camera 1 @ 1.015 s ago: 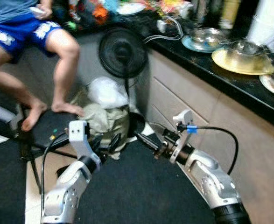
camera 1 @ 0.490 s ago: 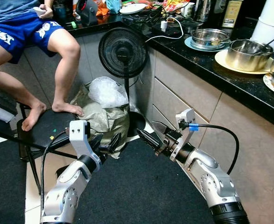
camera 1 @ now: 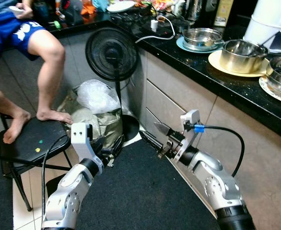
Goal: Kitchen organization
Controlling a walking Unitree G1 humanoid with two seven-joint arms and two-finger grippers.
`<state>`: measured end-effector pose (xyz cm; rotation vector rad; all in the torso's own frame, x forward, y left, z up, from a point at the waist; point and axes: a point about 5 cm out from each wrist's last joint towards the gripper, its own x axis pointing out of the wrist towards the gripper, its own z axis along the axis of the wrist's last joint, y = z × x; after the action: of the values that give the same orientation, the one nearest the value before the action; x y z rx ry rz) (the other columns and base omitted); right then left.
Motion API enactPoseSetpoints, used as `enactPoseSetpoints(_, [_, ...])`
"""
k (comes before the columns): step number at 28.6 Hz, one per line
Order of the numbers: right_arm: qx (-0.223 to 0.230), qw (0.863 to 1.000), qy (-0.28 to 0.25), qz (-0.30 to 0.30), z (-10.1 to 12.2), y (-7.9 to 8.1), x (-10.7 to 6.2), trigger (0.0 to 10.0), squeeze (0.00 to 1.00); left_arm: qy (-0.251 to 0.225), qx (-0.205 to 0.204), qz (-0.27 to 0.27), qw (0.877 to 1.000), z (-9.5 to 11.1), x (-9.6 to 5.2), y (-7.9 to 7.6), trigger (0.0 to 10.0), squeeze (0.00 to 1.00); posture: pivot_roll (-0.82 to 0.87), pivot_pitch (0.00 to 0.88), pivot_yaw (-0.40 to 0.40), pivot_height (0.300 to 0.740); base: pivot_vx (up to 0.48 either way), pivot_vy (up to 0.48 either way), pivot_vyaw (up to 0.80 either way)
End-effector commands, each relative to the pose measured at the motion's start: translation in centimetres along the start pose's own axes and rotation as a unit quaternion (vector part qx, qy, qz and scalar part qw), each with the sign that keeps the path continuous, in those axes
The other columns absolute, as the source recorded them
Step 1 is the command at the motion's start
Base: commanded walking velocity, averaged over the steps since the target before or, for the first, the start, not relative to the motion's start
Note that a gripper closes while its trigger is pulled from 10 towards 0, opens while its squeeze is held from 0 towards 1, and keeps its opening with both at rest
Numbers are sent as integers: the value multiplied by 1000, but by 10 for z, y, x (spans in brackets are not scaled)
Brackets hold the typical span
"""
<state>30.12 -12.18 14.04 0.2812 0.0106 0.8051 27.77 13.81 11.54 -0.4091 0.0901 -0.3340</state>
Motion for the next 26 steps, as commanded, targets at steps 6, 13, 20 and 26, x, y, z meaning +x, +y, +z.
enactPoseSetpoints(6, [8, 1000, 5, 1, -5, 0, -2, 10000, 0, 4, 8, 1, 1000, -3, -1, 1, 10000, 0, 53, 0, 28, 740, 376, 0, 0])
enactPoseSetpoints(13, [8, 1000, 7, 2, -5, 0, 0, 10000, 0, 3, 7, 0, 1000, -3, -1, 1, 10000, 0, 54, 0, 24, 740, 386, 0, 0])
enactPoseSetpoints(20, [9, 1000, 8, 1, -4, -1, 0, 10000, 0, 1, 7, -1, 1000, -3, 0, 0, 10000, 0, 54, 0, 23, 740, 389, 0, 0])
enactPoseSetpoints(26, [10, 1000, 10, 0, -5, -1, 1, 10000, 0, 2, 7, 0, 1000, -2, 0, 1, 10000, 0, 55, 0, 22, 740, 393, 0, 0])
